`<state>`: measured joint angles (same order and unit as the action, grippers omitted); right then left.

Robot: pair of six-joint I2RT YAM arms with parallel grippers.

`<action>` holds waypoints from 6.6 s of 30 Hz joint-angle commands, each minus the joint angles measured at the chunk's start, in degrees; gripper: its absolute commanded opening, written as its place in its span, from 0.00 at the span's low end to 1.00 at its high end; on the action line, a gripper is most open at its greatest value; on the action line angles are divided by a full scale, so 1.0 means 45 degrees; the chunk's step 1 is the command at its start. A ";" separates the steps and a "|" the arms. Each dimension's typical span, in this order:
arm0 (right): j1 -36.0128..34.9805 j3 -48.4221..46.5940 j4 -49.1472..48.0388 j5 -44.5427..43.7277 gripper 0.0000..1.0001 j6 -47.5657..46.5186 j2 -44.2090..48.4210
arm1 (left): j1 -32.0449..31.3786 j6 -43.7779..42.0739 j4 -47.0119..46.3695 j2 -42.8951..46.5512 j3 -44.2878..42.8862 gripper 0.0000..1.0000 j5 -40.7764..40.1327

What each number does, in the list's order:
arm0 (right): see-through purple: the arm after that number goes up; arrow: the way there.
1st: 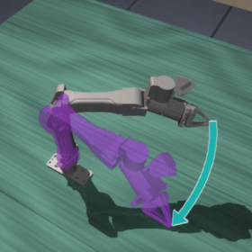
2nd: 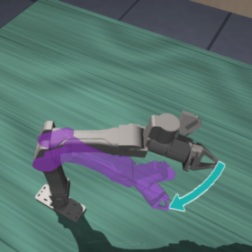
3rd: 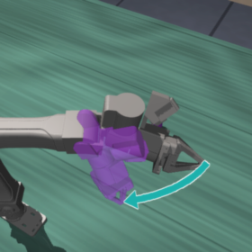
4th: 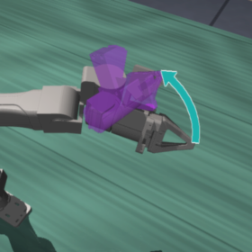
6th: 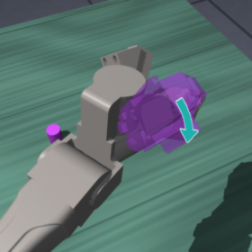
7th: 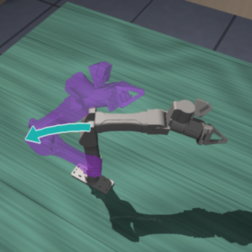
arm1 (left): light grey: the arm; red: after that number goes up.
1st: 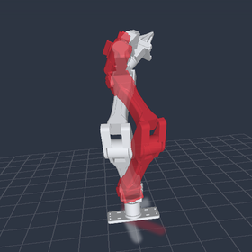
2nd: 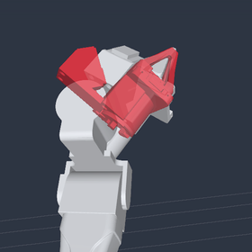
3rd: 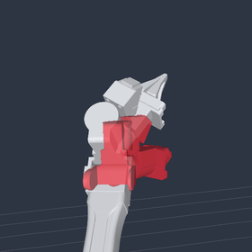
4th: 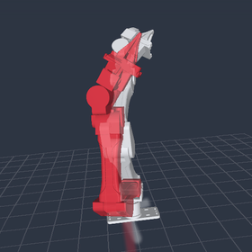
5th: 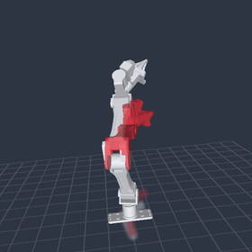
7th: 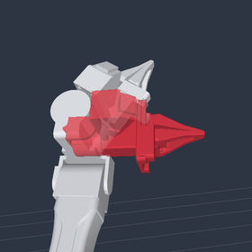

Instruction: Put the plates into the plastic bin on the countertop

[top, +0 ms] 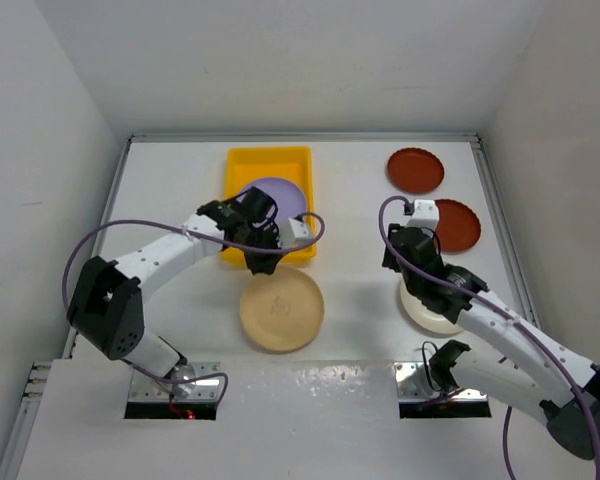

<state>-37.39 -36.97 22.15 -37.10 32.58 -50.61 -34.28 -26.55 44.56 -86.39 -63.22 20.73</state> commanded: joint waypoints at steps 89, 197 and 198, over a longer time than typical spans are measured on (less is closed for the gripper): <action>1.3465 0.1499 0.2285 0.4533 0.00 0.1940 0.0734 | 0.7228 0.4747 -0.0137 -0.6154 -1.0248 0.54 0.1545; 0.4683 -0.6556 -0.3655 0.4286 0.00 0.3569 -0.8391 | 1.0859 0.3868 0.0333 -0.6662 -0.9779 0.54 -0.0094; 0.4443 -0.7285 -0.3440 0.4938 0.00 0.3252 -0.8924 | 1.0861 0.3868 0.0333 -0.6662 -0.9779 0.54 -0.0095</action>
<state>-13.32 -60.82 9.91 -28.21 57.71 -83.79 13.23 -8.99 46.28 -116.92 -106.32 20.25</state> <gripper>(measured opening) 0.003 0.544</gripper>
